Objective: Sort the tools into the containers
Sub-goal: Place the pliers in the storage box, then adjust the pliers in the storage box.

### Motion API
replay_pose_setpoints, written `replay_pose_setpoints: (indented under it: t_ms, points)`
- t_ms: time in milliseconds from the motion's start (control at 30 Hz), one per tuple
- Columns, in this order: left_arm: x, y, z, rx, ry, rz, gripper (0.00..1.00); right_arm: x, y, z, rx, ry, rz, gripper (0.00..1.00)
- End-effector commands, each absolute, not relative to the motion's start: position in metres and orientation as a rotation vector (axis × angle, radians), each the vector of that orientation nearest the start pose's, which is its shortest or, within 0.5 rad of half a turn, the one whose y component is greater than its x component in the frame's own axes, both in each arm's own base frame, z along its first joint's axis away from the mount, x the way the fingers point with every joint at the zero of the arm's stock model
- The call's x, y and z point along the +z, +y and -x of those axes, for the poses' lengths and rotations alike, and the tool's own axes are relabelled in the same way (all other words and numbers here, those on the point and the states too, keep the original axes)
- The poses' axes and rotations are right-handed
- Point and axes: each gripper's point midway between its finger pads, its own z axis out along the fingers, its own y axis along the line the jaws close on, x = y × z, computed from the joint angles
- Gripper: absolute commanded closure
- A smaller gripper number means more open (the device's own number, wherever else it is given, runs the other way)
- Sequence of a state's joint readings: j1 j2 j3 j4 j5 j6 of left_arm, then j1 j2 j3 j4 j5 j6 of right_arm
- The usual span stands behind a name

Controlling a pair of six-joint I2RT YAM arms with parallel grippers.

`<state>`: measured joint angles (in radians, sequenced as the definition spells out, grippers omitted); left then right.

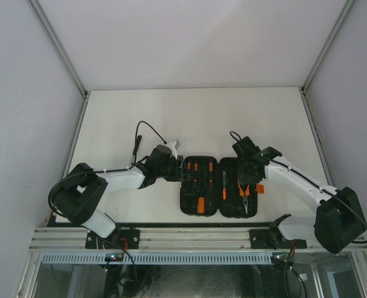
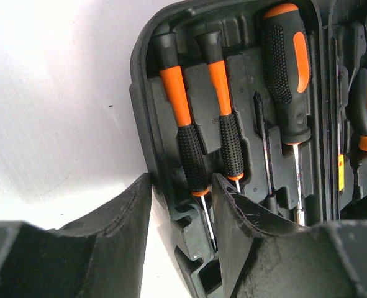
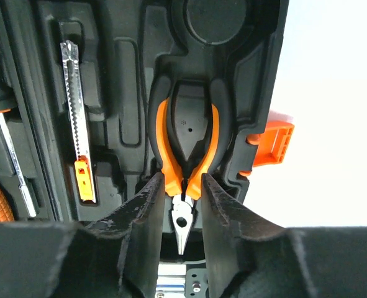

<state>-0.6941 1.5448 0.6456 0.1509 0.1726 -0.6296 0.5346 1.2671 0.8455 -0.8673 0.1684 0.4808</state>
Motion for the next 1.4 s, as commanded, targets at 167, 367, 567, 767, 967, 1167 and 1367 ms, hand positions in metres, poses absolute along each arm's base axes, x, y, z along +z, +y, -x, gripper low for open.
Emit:
replay_pose_setpoints:
  t_ms: [167, 367, 567, 767, 967, 1167, 1367]
  points:
    - [0.058, -0.293, -0.257, -0.926, 2.382, -0.184, 0.54, 0.071, 0.105, -0.187, -0.066, 2.852, -0.01, 0.76]
    - [0.059, -0.292, -0.257, -0.924, 2.382, -0.183, 0.54, 0.054, 0.104, -0.179, -0.099, 2.911, -0.021, 0.79]
    - [0.061, -0.292, -0.256, -0.929, 2.377, -0.182, 0.55, 0.039, 0.108, -0.169, -0.133, 2.986, 0.006, 0.8]
    - [0.062, -0.292, -0.256, -0.934, 2.372, -0.184, 0.55, 0.023, 0.113, -0.156, -0.133, 3.047, 0.01, 0.8]
    - [0.061, -0.295, -0.255, -0.951, 2.379, -0.187, 0.56, 0.007, 0.113, -0.144, -0.13, 3.098, -0.02, 0.82]
    - [0.061, -0.295, -0.255, -0.953, 2.378, -0.189, 0.56, -0.006, 0.111, -0.139, -0.148, 3.126, -0.028, 0.84]
    - [0.062, -0.291, -0.257, -0.923, 2.373, -0.18, 0.59, 0.029, 0.124, -0.171, -0.022, 2.93, -0.033, 0.81]
